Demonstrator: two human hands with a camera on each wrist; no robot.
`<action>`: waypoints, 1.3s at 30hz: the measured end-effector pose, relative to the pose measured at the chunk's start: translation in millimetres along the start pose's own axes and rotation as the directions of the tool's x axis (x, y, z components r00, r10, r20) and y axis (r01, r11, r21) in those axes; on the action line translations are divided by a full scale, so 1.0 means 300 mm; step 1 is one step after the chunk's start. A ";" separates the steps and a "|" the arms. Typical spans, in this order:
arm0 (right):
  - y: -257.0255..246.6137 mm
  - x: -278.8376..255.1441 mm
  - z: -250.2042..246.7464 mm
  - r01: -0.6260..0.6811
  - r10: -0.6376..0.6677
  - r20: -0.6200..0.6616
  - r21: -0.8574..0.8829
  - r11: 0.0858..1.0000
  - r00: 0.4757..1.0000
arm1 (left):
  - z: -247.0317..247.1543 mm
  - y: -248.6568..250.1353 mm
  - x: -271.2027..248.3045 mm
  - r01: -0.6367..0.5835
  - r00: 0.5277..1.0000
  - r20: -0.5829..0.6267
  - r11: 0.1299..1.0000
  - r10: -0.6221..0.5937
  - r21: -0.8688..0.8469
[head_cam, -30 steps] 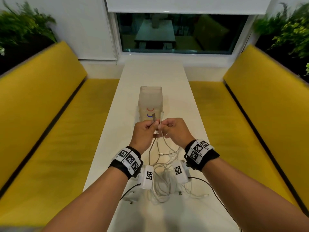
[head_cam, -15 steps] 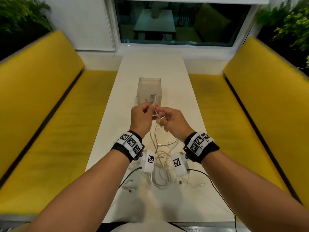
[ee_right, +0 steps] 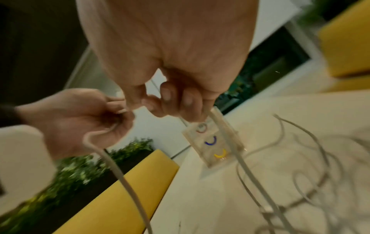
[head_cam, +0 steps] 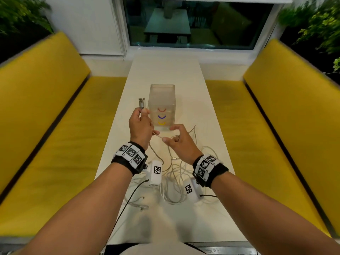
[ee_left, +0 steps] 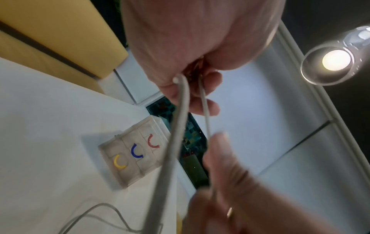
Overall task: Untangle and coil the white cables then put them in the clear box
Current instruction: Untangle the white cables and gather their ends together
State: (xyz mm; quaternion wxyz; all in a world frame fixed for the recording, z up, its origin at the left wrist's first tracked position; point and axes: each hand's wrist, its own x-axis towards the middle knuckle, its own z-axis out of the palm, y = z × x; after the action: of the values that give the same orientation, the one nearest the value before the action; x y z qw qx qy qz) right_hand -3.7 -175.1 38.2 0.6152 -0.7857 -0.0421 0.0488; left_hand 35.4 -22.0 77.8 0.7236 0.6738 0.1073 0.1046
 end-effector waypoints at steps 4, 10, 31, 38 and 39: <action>0.090 -0.004 -0.026 -0.060 0.063 0.037 -0.084 0.995 0.997 | -0.006 -0.005 0.022 -0.004 0.996 -0.084 1.000 0.004 -0.004; 0.199 -0.056 -0.083 -0.148 0.155 0.049 -0.129 0.981 0.987 | -0.064 0.019 0.093 -0.081 0.964 -0.259 0.996 0.068 -0.040; -0.163 0.015 -0.059 -0.122 0.129 -0.013 0.241 0.963 0.992 | 0.022 0.019 -0.079 -0.065 0.901 0.433 0.993 0.018 0.096; -0.045 -0.045 -0.053 -0.209 0.186 0.105 0.281 0.937 0.977 | 0.004 0.093 0.004 -0.027 0.989 0.144 0.993 0.044 -0.119; -0.012 -0.058 -0.051 -0.222 0.199 0.110 0.271 0.937 0.974 | -0.006 0.107 0.019 -0.025 0.990 0.133 0.988 0.045 -0.149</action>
State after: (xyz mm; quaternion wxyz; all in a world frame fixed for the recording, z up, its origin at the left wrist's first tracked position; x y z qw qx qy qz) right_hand -19.1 -191.0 45.9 0.7098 -0.6874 0.0248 0.1517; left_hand 40.1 -16.5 109.6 0.7749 0.6259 0.0379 0.0791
